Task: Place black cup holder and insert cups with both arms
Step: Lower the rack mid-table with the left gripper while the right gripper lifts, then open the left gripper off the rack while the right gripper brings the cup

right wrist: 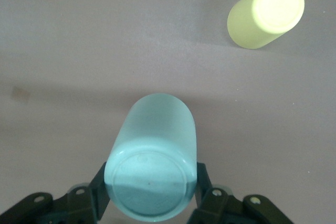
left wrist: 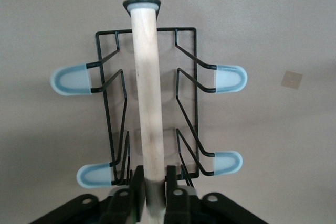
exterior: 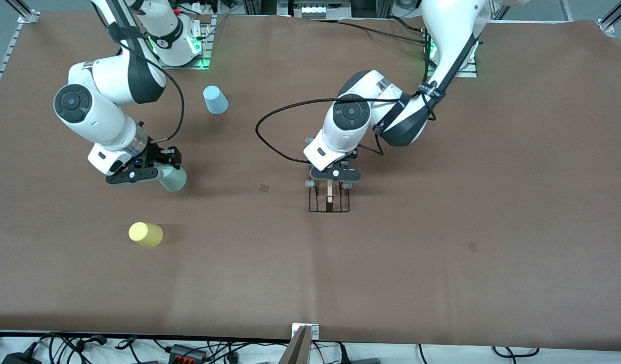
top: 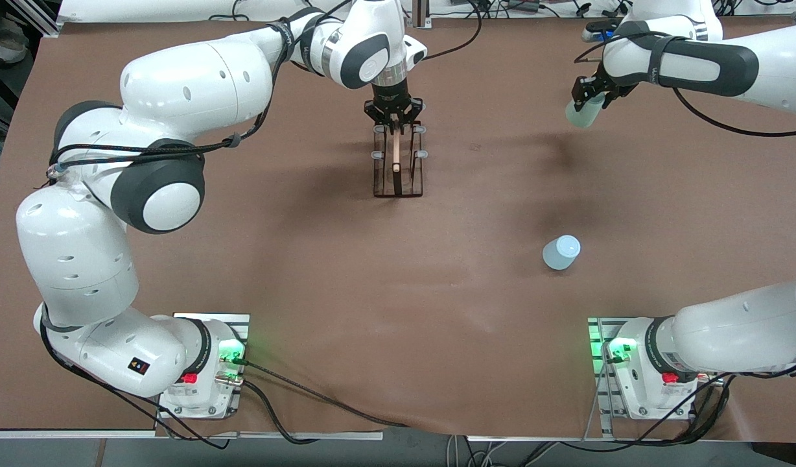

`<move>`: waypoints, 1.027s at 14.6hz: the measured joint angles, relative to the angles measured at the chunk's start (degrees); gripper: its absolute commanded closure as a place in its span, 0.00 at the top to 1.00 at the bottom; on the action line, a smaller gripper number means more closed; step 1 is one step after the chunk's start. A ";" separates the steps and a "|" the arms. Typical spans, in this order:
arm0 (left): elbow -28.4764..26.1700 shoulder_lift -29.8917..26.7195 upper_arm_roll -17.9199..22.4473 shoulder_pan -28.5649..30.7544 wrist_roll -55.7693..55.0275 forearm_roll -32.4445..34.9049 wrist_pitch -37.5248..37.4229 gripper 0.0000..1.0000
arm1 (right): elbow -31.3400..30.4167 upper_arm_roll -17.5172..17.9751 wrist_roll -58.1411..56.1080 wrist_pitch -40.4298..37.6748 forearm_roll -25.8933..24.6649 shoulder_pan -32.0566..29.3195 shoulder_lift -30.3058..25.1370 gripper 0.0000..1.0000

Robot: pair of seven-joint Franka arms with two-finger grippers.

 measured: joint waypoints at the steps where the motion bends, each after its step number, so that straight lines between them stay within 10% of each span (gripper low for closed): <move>1: 0.02 0.00 0.02 0.00 0.00 0.00 0.00 1.00 | 0.17 0.74 2.19 -0.04 0.01 0.01 -0.01 0.12; 10: 5.54 -3.79 0.80 1.22 1.61 0.12 -8.44 1.00 | 5.59 11.22 28.04 -7.12 0.12 0.42 -0.83 0.11; 15: 6.20 -9.86 1.54 12.61 21.53 1.57 -19.59 1.00 | 7.75 13.67 43.68 -7.26 3.11 6.21 -0.79 0.10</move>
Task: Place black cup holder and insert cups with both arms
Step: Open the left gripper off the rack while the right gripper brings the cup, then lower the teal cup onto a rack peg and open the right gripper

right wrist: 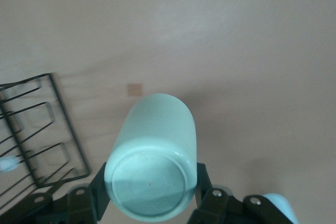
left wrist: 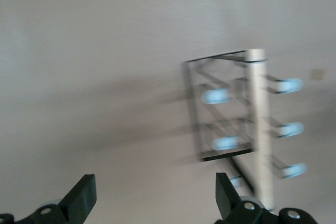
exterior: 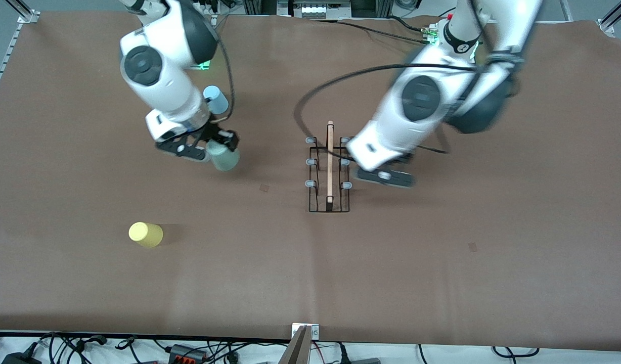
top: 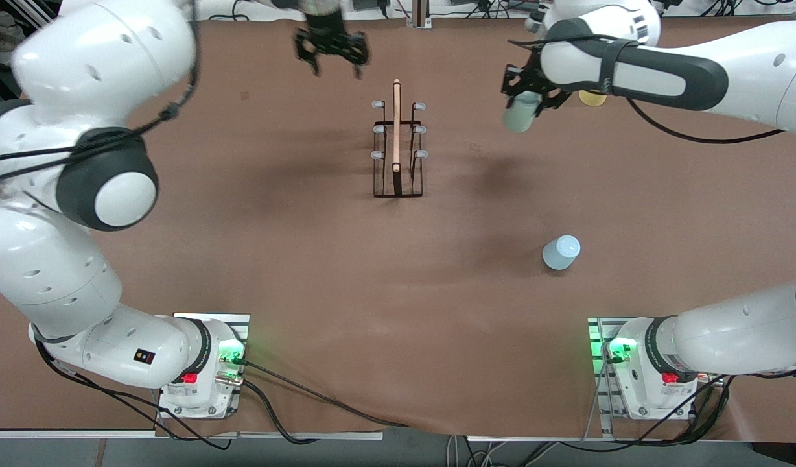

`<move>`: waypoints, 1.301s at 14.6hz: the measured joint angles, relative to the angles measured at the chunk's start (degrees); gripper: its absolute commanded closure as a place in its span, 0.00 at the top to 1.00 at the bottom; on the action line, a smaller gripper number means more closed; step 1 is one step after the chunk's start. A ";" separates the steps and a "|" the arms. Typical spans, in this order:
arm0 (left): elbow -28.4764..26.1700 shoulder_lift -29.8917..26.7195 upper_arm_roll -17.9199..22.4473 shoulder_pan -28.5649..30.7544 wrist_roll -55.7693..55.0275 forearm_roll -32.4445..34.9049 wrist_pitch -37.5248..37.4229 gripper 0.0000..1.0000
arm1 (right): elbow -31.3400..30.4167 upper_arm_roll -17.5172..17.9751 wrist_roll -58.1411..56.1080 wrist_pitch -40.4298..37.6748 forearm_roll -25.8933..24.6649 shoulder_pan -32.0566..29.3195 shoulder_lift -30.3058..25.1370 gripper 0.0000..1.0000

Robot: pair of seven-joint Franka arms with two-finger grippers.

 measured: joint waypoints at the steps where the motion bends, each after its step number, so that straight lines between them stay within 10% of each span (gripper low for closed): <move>1: 0.00 -0.74 0.06 2.73 4.39 1.42 -1.51 1.00 | 0.76 0.10 3.48 0.00 0.08 2.10 0.15 0.10; 10: -8.37 -13.18 -0.25 16.46 20.54 5.18 -4.94 1.00 | 12.35 0.26 30.21 0.97 -7.34 18.95 11.04 0.10; 14: -21.50 -23.36 -0.45 19.28 23.20 1.85 1.67 1.00 | 15.04 0.01 31.42 2.70 -9.48 19.80 15.97 0.11; 19: -22.96 -24.65 0.03 28.11 35.26 -3.46 4.13 1.00 | 15.45 -0.15 31.42 5.17 -10.27 19.80 17.68 0.26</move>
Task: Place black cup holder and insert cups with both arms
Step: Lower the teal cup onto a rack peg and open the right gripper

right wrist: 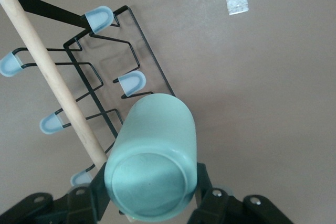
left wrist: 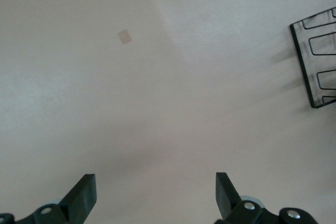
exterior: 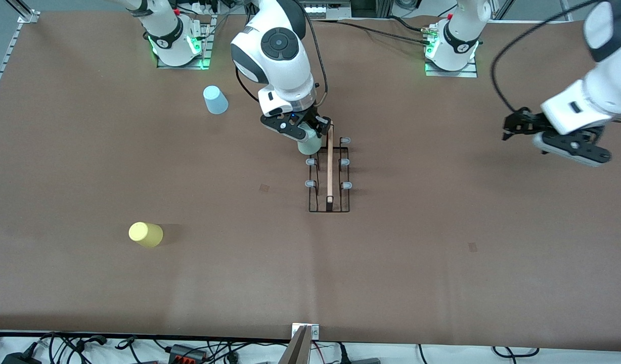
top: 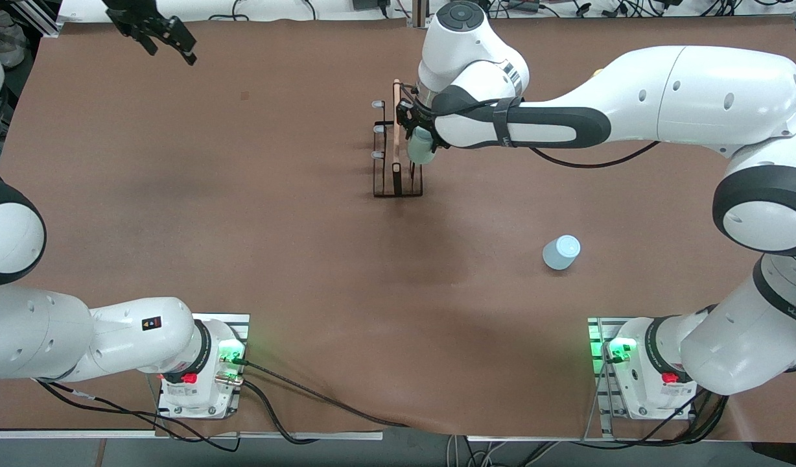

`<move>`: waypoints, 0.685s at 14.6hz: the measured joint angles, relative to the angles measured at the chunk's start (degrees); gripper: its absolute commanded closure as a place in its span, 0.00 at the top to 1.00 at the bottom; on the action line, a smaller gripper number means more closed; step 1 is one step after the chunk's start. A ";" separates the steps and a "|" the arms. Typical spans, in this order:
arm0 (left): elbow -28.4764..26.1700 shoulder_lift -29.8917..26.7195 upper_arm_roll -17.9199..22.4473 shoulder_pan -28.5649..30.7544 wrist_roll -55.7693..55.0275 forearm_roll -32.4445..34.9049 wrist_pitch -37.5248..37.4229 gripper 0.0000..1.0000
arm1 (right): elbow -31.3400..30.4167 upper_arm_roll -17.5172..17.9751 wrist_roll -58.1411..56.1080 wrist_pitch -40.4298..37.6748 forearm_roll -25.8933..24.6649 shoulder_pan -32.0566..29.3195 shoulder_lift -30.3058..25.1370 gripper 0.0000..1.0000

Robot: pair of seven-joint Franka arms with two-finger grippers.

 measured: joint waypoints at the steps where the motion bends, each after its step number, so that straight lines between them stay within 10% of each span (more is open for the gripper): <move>1: 0.63 -0.01 0.04 0.17 -1.44 -0.10 -0.11 1.00 | 0.01 0.00 0.00 0.26 -0.27 0.06 0.42 0.36; 5: 1.94 -0.02 -0.71 -0.14 -10.63 -0.10 -1.24 1.00 | 0.01 0.00 0.00 0.66 -0.53 0.57 2.40 1.00; 10: 3.23 0.37 -0.57 -0.11 -11.80 -0.01 -2.12 1.00 | 0.70 -0.22 -0.02 1.03 -0.60 0.31 2.85 1.00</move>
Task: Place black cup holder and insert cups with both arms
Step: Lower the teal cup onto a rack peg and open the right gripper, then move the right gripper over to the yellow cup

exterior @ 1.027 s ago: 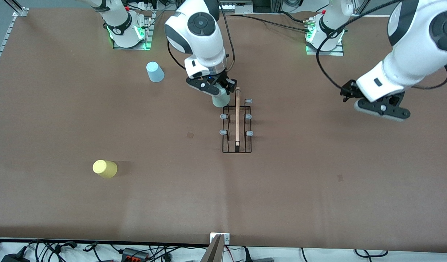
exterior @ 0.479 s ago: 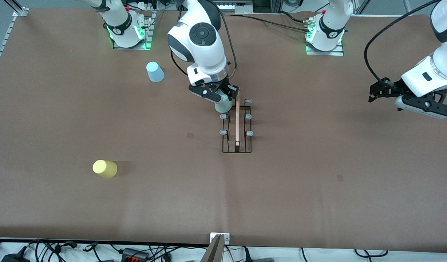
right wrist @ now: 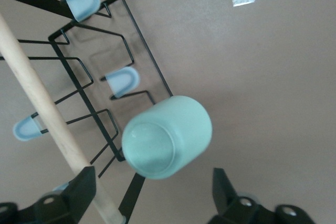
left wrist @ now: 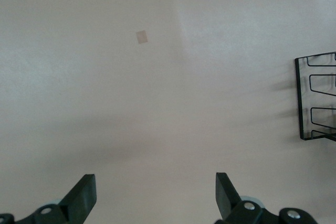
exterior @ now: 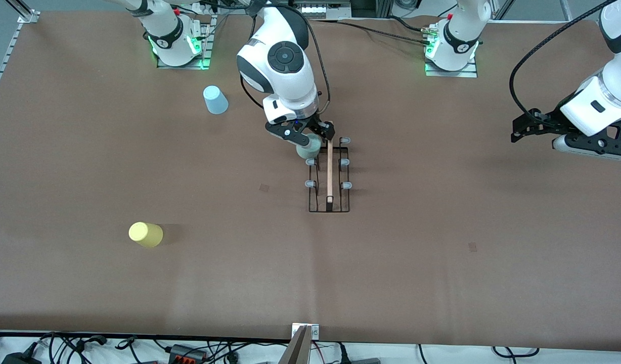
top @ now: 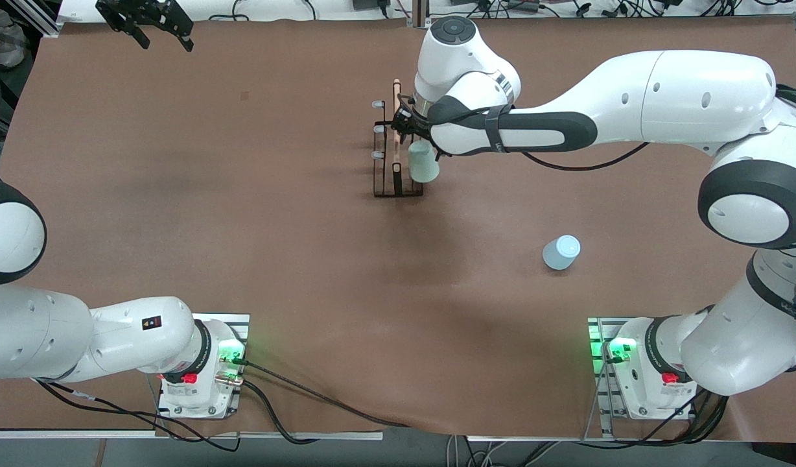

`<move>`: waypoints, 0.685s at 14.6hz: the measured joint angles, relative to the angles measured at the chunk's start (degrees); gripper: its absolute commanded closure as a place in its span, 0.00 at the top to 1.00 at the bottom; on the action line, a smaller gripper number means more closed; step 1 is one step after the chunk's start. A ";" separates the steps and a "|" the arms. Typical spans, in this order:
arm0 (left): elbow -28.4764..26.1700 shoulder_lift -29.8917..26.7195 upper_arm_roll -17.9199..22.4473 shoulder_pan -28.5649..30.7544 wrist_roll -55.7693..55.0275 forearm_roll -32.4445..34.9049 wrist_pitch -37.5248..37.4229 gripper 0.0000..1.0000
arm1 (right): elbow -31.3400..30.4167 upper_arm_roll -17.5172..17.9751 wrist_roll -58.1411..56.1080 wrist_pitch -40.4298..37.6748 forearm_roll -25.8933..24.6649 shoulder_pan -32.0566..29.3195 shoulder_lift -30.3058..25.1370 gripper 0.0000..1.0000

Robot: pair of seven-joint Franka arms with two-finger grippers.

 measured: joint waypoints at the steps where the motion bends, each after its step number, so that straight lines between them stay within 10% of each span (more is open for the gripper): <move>1: 0.53 0.27 0.01 0.00 0.00 0.56 0.00 1.00 | 0.61 -0.06 0.00 0.02 0.00 -0.27 -0.03 1.00; 10: 3.68 0.77 0.29 0.09 -0.14 3.14 -4.02 1.00 | 1.15 -0.49 -21.64 -10.61 -0.02 -14.91 -8.39 1.00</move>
